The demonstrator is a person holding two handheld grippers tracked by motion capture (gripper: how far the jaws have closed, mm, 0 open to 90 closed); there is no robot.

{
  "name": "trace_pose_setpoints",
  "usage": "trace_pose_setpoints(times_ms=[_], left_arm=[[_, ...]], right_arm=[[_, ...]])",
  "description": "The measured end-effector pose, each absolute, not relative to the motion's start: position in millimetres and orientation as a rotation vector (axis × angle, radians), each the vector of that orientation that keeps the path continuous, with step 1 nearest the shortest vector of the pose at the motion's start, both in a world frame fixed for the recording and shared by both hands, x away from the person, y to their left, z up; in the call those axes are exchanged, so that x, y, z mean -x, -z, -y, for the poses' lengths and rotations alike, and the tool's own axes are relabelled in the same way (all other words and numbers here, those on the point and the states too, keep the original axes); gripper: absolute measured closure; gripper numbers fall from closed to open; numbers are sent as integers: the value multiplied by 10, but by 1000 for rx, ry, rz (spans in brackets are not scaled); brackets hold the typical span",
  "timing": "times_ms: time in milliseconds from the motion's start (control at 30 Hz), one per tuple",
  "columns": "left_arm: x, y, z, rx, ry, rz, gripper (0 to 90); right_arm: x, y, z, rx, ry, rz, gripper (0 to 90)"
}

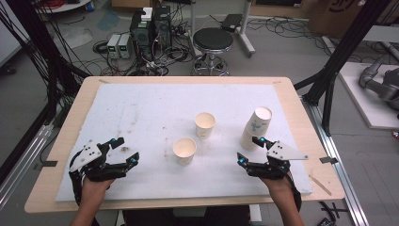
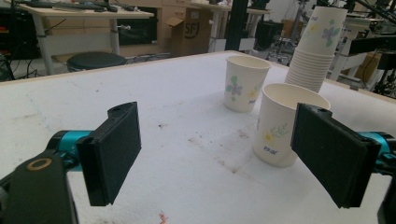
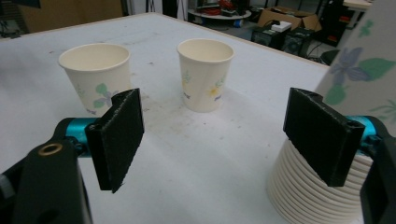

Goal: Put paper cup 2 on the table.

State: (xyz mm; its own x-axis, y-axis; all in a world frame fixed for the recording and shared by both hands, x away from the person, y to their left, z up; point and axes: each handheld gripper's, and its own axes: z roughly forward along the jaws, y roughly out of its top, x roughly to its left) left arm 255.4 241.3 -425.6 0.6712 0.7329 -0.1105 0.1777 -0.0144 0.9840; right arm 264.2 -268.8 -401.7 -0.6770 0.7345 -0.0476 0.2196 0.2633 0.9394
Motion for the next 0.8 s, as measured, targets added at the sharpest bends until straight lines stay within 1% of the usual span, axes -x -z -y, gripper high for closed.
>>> trace_pose_setpoints(times_ms=[367,800], left_arm=[[-2493,4218,-2420,-1552,-533,-764,162],[-2501,4230,-2445,-1545,-532,-777,162]], right_arm=[[-2613,4013,2771,-896,-1382,-2024,210],[-2623,4009,2743,-896,-1385,-2037,210]])
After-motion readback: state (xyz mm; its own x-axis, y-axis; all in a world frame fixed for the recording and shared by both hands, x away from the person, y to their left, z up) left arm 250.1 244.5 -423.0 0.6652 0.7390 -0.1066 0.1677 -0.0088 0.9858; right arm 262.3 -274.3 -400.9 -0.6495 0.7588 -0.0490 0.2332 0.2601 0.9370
